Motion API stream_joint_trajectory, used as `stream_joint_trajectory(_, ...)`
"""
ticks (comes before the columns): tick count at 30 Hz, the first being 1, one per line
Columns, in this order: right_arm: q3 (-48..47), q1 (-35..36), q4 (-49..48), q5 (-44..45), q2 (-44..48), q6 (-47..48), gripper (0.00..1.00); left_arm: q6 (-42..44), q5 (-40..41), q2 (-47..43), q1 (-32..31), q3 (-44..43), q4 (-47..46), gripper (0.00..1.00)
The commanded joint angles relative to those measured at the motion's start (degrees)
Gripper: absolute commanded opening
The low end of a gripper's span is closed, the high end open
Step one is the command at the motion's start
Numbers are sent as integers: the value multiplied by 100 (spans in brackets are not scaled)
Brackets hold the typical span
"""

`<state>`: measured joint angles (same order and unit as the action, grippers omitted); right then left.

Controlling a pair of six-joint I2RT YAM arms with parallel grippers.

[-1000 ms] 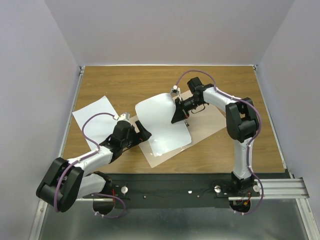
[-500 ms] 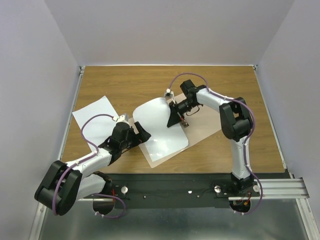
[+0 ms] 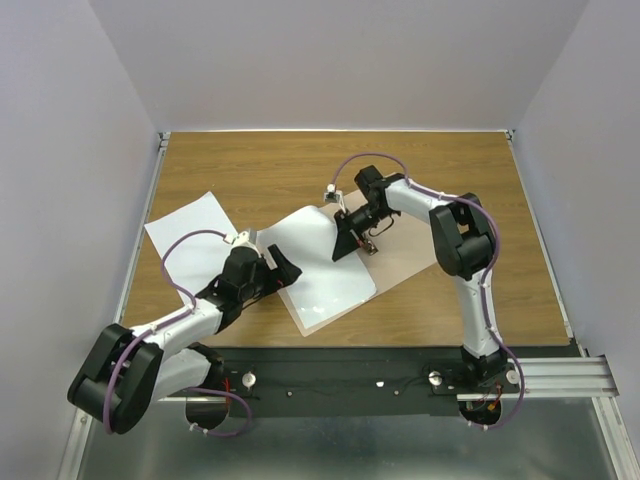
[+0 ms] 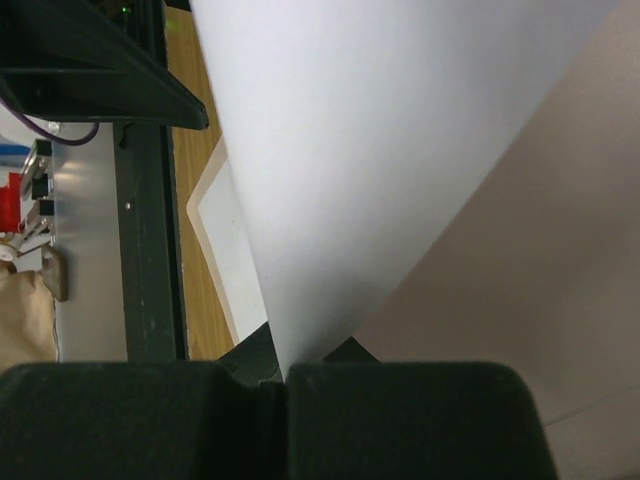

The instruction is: Put the files into the folder

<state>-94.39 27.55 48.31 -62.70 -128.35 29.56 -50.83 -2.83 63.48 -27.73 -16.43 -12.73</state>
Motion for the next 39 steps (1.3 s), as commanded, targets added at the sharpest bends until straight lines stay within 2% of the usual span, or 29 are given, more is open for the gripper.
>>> stream_joint_trajectory(1, -282, 75, 363, -94, -243, 6, 1, -15, 107, -143, 30, 175, 130, 98)
stream_joint_trajectory(13, -686, 330, 398, 126, -550, -363, 1, -6, 107, -240, 30, 201, 113, 99)
stream_joint_trajectory(21, -449, 348, 354, 135, -410, -468, 1, -24, 116, -284, 30, 236, 122, 98)
stream_joint_trajectory(29, -194, 356, -32, 827, -208, -1135, 1, -94, 125, -380, 30, 280, 148, 98)
stream_joint_trajectory(34, -71, 356, -217, 899, -76, -1304, 1, -138, 142, -494, 39, 298, 236, 98)
stream_joint_trajectory(39, 227, 347, -673, 1435, 258, -1909, 1, -182, 186, -600, 39, 333, 289, 98)
